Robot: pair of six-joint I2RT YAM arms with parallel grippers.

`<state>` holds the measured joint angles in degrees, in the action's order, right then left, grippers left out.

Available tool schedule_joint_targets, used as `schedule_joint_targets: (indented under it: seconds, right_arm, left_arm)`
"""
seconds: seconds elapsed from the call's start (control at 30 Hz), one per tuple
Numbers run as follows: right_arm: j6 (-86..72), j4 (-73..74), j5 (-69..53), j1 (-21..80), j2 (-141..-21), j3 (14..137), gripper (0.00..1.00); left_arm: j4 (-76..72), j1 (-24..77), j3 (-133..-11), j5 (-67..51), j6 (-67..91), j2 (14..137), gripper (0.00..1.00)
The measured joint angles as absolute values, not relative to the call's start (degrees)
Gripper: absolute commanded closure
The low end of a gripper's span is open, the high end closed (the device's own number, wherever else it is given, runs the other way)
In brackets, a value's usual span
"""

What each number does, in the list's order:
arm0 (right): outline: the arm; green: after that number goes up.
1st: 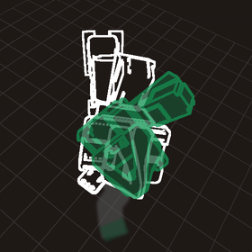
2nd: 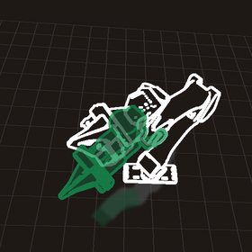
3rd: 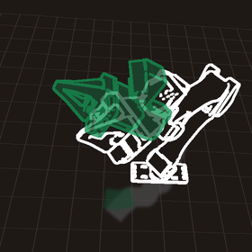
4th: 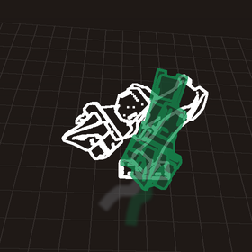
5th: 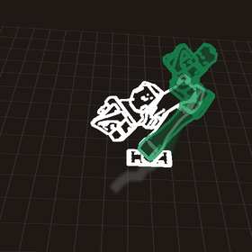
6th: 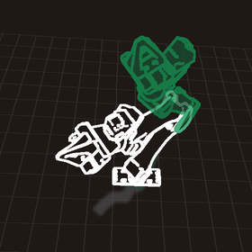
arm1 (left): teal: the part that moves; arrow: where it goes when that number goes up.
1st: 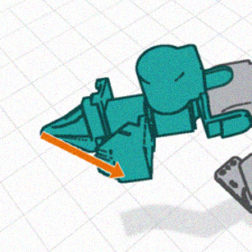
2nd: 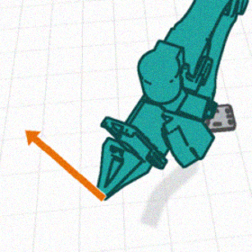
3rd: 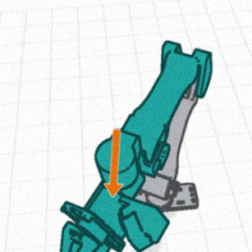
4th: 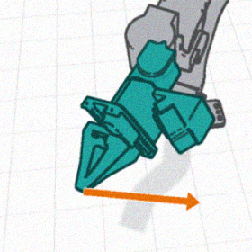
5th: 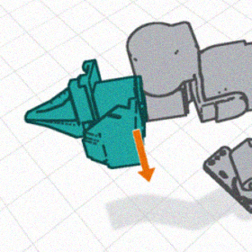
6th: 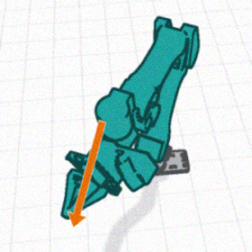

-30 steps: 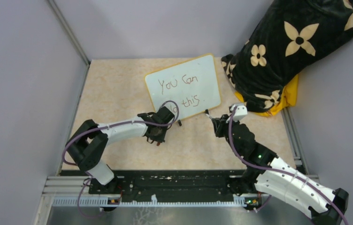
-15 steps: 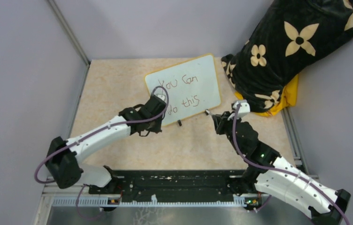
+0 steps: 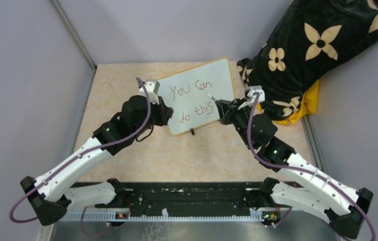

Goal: Write a sentence on the whiteboard
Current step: Close the whiteboard marker at the center of the board.

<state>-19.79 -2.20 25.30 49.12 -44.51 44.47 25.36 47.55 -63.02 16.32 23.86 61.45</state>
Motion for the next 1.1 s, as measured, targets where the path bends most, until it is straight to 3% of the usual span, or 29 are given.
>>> schedule_joint_targets:
  seconds: [0.27, 0.47, 0.63, 1.1]
  right_arm:
    - [-11.86, -18.02, 32.01, 60.80, -48.58, 48.88, 1.00]
    - [6.68, -36.80, 41.63, 74.19, -53.23, 49.84, 1.00]
    - [17.96, -49.45, 47.33, 77.65, -54.74, 46.00, 1.00]
    - [8.80, -51.79, 42.78, 77.65, -45.17, 37.26, 1.00]
  left_arm:
    - [10.98, 47.35, -61.54, 17.52, 24.12, 57.82, 1.00]
    - [2.44, 46.30, -61.12, 15.07, 26.02, 57.60, 1.00]
    - [-3.09, 41.32, -60.20, 8.47, 33.36, 56.01, 1.00]
    - [-20.82, 37.98, -47.75, -1.80, 52.95, 49.06, 1.00]
